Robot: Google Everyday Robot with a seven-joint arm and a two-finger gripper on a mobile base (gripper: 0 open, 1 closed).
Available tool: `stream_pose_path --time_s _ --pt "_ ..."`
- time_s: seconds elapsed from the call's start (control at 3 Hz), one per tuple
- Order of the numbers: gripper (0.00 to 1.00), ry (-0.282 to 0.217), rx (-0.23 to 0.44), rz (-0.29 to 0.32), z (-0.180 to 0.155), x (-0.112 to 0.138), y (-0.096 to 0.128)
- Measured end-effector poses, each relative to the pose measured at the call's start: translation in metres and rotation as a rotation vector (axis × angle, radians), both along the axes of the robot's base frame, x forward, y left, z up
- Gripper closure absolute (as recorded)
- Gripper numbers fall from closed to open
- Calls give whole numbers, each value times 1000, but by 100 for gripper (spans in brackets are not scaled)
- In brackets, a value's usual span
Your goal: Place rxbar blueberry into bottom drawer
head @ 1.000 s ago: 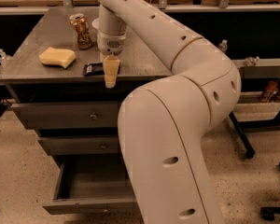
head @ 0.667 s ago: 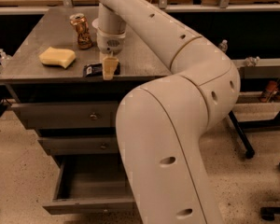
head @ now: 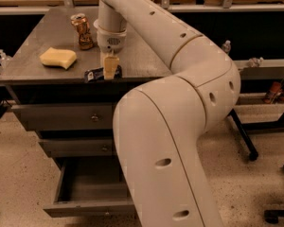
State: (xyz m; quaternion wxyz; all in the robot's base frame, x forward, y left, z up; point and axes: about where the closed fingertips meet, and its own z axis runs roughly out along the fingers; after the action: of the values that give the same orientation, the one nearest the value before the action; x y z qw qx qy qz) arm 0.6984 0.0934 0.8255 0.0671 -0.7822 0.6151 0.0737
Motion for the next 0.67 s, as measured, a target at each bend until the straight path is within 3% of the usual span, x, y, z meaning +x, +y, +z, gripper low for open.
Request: stream_pose_path --time_s 0.33,0.67 --pt "100 -27 52 2 3 2 1" --pt "100 -92 112 -42 19 0 -15"
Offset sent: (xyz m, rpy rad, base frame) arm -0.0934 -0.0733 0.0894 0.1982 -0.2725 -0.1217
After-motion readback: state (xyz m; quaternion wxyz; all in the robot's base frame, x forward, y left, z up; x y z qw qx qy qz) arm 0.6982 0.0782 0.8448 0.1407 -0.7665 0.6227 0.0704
